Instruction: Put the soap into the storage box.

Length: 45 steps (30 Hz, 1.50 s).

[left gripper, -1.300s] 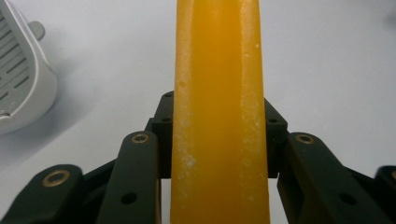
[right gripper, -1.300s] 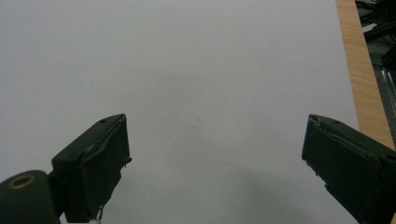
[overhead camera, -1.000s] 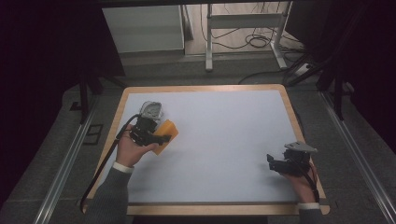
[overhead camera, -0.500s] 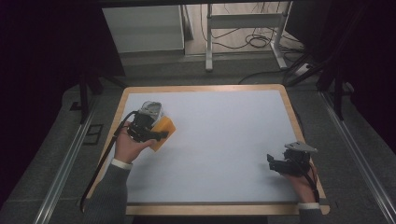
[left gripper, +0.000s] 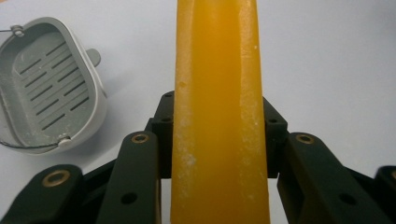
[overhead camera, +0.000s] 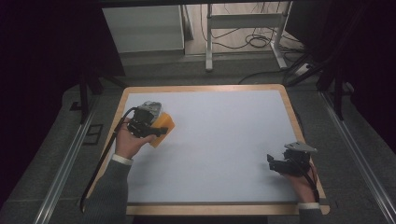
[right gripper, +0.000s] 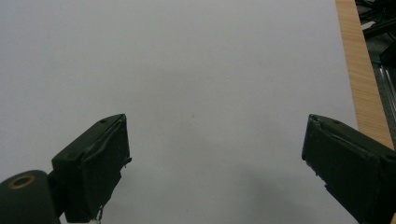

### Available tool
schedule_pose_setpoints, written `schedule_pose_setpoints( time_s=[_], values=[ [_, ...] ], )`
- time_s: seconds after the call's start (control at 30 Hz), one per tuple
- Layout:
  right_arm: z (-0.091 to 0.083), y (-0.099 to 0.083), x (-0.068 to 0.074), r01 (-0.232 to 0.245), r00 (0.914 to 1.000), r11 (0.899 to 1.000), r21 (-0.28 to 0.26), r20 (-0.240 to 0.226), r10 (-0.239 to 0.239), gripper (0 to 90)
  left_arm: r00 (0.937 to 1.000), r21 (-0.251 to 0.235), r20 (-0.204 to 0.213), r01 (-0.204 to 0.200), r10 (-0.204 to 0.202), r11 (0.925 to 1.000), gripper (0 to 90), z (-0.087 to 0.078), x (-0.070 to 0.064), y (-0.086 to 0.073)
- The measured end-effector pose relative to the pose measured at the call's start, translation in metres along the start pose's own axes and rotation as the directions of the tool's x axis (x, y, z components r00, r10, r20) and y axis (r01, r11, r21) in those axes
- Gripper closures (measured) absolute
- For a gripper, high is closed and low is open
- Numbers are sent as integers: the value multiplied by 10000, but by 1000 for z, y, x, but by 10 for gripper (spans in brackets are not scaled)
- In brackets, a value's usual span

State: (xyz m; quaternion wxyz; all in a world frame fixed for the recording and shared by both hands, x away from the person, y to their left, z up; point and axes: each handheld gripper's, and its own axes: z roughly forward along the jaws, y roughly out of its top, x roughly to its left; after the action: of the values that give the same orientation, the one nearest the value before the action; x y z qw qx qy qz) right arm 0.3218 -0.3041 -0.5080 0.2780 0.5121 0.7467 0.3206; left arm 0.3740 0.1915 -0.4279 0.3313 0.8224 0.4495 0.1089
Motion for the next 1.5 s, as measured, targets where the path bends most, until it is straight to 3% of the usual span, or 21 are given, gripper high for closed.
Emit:
schedule_pose_setpoints(
  time_s=[0.57,1.07,1.5],
  values=[
    [1,-1,0,24,10000,10000,20,60,-24,75,9994,61,-257,243,-242,9997,611,2,15,8],
    [1,-1,-1,16,10000,10000,45,76,-17,75,9933,-67,-369,1095,-1096,9940,611,9,40,14],
    [2,-1,-1,32,10000,10000,65,90,-32,75,9884,-76,-516,1428,-1430,9897,611,10,55,20]
  ],
)
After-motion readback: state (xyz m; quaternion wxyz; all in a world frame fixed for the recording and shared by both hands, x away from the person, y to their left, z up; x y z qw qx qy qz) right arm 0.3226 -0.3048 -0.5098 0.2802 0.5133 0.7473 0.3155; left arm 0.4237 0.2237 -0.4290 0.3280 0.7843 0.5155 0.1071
